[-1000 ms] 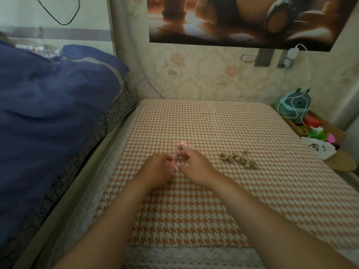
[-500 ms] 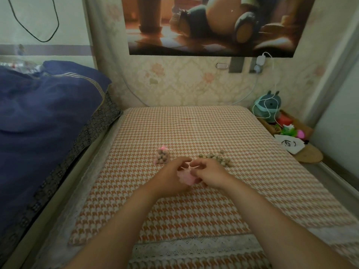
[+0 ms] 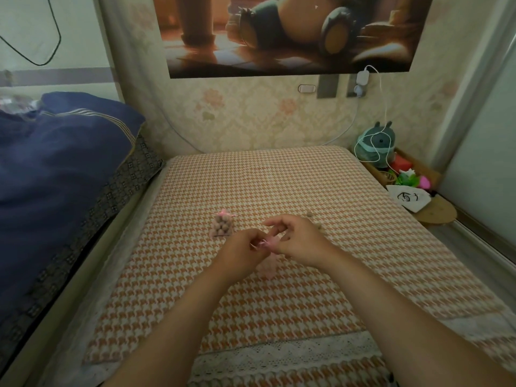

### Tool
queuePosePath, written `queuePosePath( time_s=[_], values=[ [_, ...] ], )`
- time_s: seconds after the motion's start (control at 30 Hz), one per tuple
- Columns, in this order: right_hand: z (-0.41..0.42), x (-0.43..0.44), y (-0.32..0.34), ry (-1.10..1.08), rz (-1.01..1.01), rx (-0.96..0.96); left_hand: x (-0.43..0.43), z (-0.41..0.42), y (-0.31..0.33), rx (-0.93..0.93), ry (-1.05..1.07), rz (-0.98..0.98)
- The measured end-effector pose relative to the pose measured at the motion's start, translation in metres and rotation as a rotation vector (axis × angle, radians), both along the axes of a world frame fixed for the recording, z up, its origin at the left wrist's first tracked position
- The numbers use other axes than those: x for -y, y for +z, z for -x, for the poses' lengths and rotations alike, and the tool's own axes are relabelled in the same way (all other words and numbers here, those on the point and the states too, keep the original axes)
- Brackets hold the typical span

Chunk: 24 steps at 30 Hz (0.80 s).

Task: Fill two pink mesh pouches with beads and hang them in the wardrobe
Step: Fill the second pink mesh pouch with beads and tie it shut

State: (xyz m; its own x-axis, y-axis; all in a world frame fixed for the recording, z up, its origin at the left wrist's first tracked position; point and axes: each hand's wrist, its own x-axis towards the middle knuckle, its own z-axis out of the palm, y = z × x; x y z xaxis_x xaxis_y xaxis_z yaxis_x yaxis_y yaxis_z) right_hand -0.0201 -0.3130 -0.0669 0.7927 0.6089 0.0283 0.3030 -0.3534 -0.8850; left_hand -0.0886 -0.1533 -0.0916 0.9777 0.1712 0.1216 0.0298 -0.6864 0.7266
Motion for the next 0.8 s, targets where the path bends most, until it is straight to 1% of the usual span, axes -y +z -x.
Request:
queuePosePath(
  time_s=[0.07, 0.13, 0.3, 0.5, 0.57, 0.63, 0.7, 0.77, 0.8],
  values=[
    [-0.002, 0.001, 0.005, -0.023, -0.004, -0.059, -0.003, -0.001, -0.001, 0.016, 0.005, 0.026],
    [-0.004, 0.004, 0.009, -0.049, 0.039, -0.101, -0.005, -0.002, -0.001, 0.021, 0.003, 0.038],
    [-0.01, 0.006, 0.006, -0.014, 0.098, -0.117, -0.009, 0.001, 0.001, 0.052, -0.026, 0.021],
    [-0.011, 0.002, 0.007, -0.03, 0.13, -0.179, -0.011, 0.003, 0.004, 0.069, -0.11, -0.021],
    [-0.011, 0.001, 0.005, -0.052, 0.14, -0.173, -0.011, 0.004, 0.005, 0.097, -0.118, -0.106],
    [-0.01, 0.001, 0.005, -0.072, 0.141, -0.135, -0.009, 0.004, 0.009, 0.165, -0.057, -0.193],
    [-0.009, 0.0, 0.007, -0.082, 0.114, -0.085, -0.004, 0.005, 0.016, 0.193, 0.021, -0.118],
    [-0.009, -0.001, 0.008, -0.069, 0.099, -0.023, -0.001, 0.005, 0.02, 0.151, 0.078, 0.013],
    [-0.008, -0.001, 0.008, -0.058, 0.1, 0.004, 0.0, 0.005, 0.021, 0.123, 0.101, 0.043]
  ],
)
